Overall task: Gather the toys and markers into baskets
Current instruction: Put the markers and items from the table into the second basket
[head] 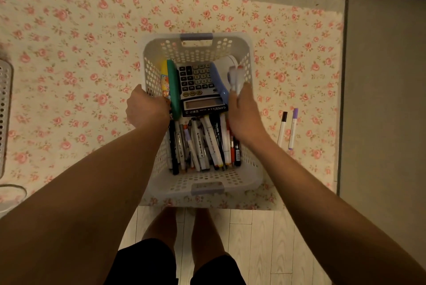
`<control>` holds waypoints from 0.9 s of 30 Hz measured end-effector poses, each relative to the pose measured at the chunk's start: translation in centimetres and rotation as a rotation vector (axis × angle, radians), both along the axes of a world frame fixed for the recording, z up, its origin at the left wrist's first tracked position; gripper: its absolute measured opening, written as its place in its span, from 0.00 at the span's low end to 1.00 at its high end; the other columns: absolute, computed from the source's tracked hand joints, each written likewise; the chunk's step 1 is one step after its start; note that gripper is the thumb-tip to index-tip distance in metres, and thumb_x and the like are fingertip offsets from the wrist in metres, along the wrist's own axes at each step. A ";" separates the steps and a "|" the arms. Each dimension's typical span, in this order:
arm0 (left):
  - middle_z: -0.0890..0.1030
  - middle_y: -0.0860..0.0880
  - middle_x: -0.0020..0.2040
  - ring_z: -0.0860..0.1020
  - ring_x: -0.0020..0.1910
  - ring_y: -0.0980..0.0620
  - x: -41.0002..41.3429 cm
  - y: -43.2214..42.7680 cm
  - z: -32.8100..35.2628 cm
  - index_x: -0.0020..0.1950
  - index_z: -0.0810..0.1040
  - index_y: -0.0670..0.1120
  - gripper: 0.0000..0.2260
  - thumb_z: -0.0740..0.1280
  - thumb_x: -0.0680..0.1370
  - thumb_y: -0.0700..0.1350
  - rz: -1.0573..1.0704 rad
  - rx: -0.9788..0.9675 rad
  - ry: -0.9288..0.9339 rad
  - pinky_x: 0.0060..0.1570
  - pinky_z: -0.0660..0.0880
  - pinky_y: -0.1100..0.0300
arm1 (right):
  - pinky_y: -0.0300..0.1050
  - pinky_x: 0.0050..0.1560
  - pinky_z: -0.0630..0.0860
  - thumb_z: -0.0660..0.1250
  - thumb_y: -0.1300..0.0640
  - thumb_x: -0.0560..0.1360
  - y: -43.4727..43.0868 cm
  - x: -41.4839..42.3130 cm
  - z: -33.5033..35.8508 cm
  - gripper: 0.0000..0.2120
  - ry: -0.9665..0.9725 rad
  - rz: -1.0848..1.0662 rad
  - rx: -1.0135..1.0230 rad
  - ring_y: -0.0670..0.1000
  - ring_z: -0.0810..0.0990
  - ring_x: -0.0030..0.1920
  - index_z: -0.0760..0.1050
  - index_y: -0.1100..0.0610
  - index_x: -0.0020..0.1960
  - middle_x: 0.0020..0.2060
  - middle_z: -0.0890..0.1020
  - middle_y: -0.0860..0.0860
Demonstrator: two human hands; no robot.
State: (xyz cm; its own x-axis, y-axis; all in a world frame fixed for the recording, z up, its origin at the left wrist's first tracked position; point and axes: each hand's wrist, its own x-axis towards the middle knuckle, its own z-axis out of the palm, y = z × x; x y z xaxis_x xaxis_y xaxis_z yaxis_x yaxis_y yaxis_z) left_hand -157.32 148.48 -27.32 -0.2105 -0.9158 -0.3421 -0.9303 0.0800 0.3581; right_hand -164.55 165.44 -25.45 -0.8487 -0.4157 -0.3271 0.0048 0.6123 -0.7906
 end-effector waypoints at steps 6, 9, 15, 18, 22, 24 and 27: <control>0.80 0.43 0.50 0.78 0.50 0.42 0.1 0.0 -0.1 0.45 0.71 0.46 0.01 0.61 0.74 0.42 -0.004 0.013 0.015 0.41 0.67 0.57 | 0.34 0.27 0.64 0.53 0.58 0.84 1.3 4.8 -4.8 0.02 -0.159 0.040 0.248 0.43 0.64 0.30 0.60 0.54 0.55 0.33 0.66 0.45; 0.80 0.43 0.50 0.78 0.50 0.41 0.2 0.0 -0.2 0.45 0.70 0.46 0.01 0.61 0.74 0.42 -0.005 0.014 0.016 0.41 0.67 0.56 | 0.34 0.35 0.61 0.56 0.57 0.83 2.0 6.3 -6.6 0.08 0.021 0.092 0.471 0.48 0.71 0.40 0.68 0.61 0.57 0.41 0.70 0.51; 0.79 0.43 0.50 0.78 0.49 0.43 0.1 0.1 -0.1 0.45 0.70 0.45 0.02 0.62 0.74 0.41 0.002 0.015 0.002 0.40 0.67 0.57 | 0.51 0.52 0.71 0.61 0.57 0.79 2.6 7.1 -7.4 0.11 0.098 0.061 0.502 0.58 0.74 0.51 0.71 0.62 0.57 0.51 0.75 0.59; 0.79 0.44 0.47 0.77 0.46 0.44 0.0 0.0 -0.1 0.39 0.68 0.46 0.04 0.61 0.73 0.41 0.008 0.017 -0.004 0.40 0.67 0.57 | 0.49 0.53 0.71 0.65 0.55 0.78 2.0 6.9 -7.1 0.16 0.092 0.054 0.459 0.57 0.73 0.53 0.69 0.63 0.62 0.55 0.74 0.59; 0.79 0.44 0.48 0.78 0.47 0.43 0.1 0.0 -0.2 0.43 0.70 0.46 0.01 0.61 0.73 0.40 0.006 0.017 0.011 0.40 0.67 0.57 | 0.51 0.47 0.74 0.63 0.56 0.79 0.5 4.7 -4.1 0.11 0.268 -0.034 0.218 0.54 0.74 0.47 0.72 0.64 0.55 0.48 0.75 0.57; 0.79 0.44 0.47 0.78 0.46 0.44 0.1 0.0 -0.2 0.45 0.72 0.45 0.03 0.61 0.73 0.40 0.000 0.010 0.016 0.40 0.67 0.57 | 0.46 0.42 0.73 0.61 0.56 0.80 -0.4 2.1 -1.5 0.05 0.353 -0.118 0.098 0.51 0.74 0.43 0.72 0.58 0.50 0.44 0.75 0.52; 0.80 0.43 0.49 0.78 0.47 0.44 0.1 0.0 -0.2 0.48 0.74 0.43 0.06 0.61 0.73 0.41 0.003 0.008 0.015 0.40 0.68 0.57 | 0.37 0.35 0.67 0.58 0.57 0.80 -0.7 -2.8 1.2 0.05 0.468 -0.280 0.017 0.47 0.72 0.37 0.69 0.55 0.46 0.38 0.75 0.49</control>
